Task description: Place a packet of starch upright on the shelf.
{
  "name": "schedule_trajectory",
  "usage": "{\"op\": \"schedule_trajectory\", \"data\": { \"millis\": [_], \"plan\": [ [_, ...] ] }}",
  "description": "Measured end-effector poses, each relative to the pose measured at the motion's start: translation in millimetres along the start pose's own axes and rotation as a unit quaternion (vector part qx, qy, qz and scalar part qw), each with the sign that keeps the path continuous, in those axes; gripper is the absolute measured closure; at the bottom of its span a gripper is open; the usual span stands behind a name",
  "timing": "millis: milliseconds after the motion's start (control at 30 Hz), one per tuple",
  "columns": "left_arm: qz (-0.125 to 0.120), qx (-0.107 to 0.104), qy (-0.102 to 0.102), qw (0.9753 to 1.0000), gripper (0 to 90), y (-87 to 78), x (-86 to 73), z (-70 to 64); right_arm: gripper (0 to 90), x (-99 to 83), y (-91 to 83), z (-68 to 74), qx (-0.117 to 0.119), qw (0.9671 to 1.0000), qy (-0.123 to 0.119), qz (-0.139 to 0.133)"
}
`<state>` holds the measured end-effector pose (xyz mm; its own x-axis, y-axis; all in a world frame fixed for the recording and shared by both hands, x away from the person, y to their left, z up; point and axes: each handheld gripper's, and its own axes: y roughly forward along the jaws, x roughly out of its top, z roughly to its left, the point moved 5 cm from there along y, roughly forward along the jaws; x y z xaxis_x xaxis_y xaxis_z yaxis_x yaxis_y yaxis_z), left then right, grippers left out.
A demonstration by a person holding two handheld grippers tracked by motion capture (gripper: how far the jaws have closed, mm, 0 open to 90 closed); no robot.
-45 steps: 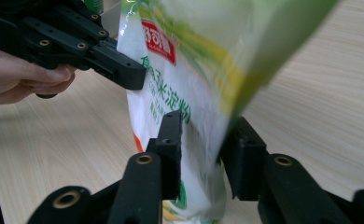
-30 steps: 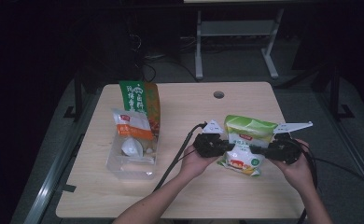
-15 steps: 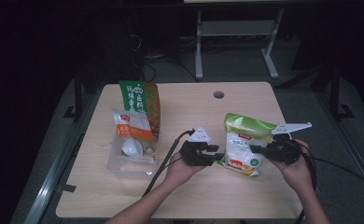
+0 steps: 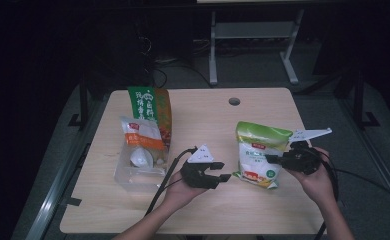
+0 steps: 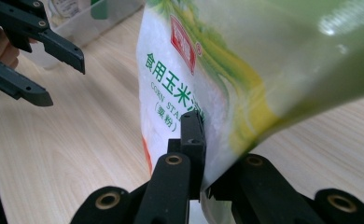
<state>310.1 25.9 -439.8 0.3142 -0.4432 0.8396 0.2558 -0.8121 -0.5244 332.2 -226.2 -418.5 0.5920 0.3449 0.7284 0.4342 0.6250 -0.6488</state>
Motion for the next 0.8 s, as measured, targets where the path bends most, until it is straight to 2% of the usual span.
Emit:
{"op": "schedule_trajectory", "data": {
  "millis": [167, 333, 633, 733, 800],
  "plan": [
    [0.000, -0.001, 0.004, 1.0000, 47.9, -9.3, -6.6, -7.3, 86.9, 4.8, -2.2, 4.4, -0.001, 1.0000, -0.005, 0.001],
    [-0.002, 0.002, 0.010, 0.9999, 44.5, -19.9, -14.3, -12.0, 87.2, 13.3, -4.7, 10.9, 0.009, 0.9998, -0.015, 0.004],
    [-0.013, 0.003, 0.007, 0.9999, 43.0, -42.7, -28.2, -20.9, 87.6, 33.1, -2.7, 27.5, 0.016, 0.9992, -0.034, 0.010],
    [-0.013, 0.005, 0.018, 0.9997, 42.3, -49.1, -31.6, -23.9, 87.6, 42.0, -3.6, 34.5, 0.023, 0.9990, -0.037, 0.007],
    [-0.013, 0.006, 0.017, 0.9997, 42.1, -52.6, -33.6, -26.2, 87.6, 47.8, -3.7, 38.5, 0.026, 0.9986, -0.046, 0.005]
  ]
}}
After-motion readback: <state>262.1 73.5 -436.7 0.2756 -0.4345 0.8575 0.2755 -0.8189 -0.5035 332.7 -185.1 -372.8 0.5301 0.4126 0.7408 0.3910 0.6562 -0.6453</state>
